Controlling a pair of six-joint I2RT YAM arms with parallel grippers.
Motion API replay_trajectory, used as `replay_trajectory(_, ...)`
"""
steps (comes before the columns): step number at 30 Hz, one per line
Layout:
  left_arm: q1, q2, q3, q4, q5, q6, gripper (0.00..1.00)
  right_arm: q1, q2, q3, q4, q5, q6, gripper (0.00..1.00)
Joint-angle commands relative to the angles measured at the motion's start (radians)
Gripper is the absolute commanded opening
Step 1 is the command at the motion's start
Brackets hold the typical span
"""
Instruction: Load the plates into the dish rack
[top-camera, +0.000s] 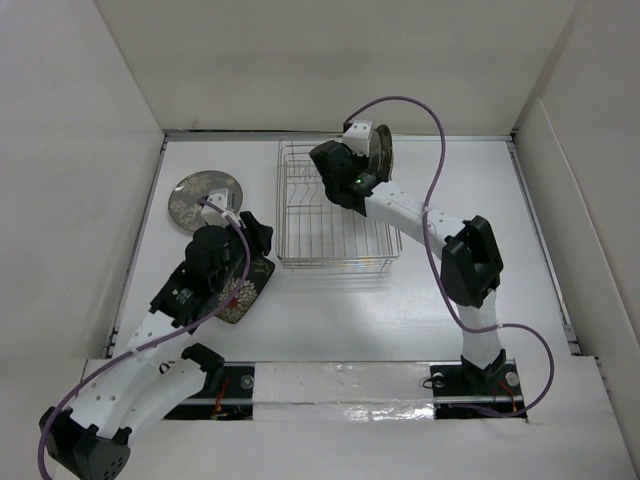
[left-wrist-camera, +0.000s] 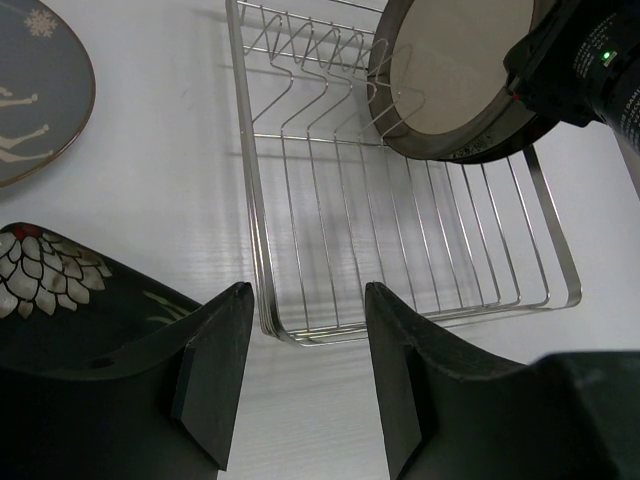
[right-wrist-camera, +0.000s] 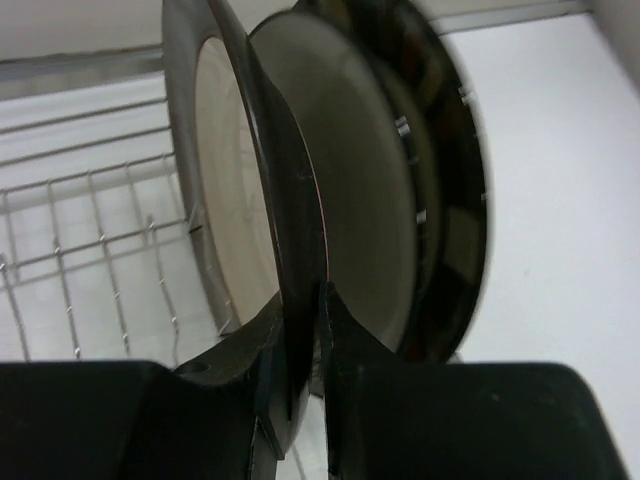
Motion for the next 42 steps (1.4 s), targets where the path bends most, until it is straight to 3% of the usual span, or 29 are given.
replay_trajectory(1,0.007,0.015,0.049,0.042,0.003,-0.005,0.46,0.005,-0.032,-0.035,0.059,-0.081,0.075,0.22)
replay_trajectory(4,0.007,0.04,0.061,0.039,-0.006,-0.014,0.46,0.005,-0.038,-0.034,0.065,-0.088,0.073,0.28)
replay_trajectory(9,0.007,0.052,0.074,0.044,-0.036,-0.042,0.46,-0.022,-0.087,-0.101,0.114,-0.149,0.066,0.48)
replay_trajectory(19,0.016,0.139,0.161,0.039,-0.095,-0.092,0.51,-0.081,-0.242,-0.198,0.237,-0.439,0.04,0.74)
replay_trajectory(21,0.074,0.159,0.163,0.055,-0.053,-0.111,0.51,-0.091,-0.305,-0.221,0.289,-0.501,0.015,0.8)
replay_trajectory(25,0.194,0.201,0.16,0.113,0.019,-0.16,0.46,-0.091,-0.411,-0.276,0.348,-0.681,-0.022,0.83)
replay_trajectory(28,0.306,0.211,0.137,0.18,0.055,-0.222,0.38,-0.065,-0.508,-0.343,0.383,-0.709,-0.051,0.83)
replay_trajectory(30,0.413,0.219,0.117,0.219,0.108,-0.262,0.23,-0.056,-0.566,-0.435,0.429,-0.725,-0.046,0.52)
replay_trajectory(32,0.484,0.253,0.101,0.231,0.138,-0.291,0.0,-0.045,-0.673,-0.521,0.492,-0.755,-0.026,0.06)
replay_trajectory(33,0.536,0.279,0.089,0.233,0.148,-0.308,0.0,-0.045,-0.743,-0.613,0.546,-0.774,-0.007,0.0)
replay_trajectory(37,0.633,0.331,0.045,0.285,0.211,-0.344,0.0,-0.027,-0.857,-0.799,0.627,-0.828,0.035,0.0)
replay_trajectory(39,0.705,0.368,0.046,0.283,0.255,-0.358,0.36,-0.027,-0.914,-0.848,0.631,-0.831,0.037,0.02)
replay_trajectory(41,0.751,0.441,0.061,0.274,0.27,-0.358,0.62,-0.027,-0.96,-0.9,0.622,-0.818,0.034,0.07)
replay_trajectory(42,0.765,0.467,0.067,0.27,0.271,-0.358,0.66,-0.027,-0.973,-0.916,0.613,-0.809,0.02,0.13)
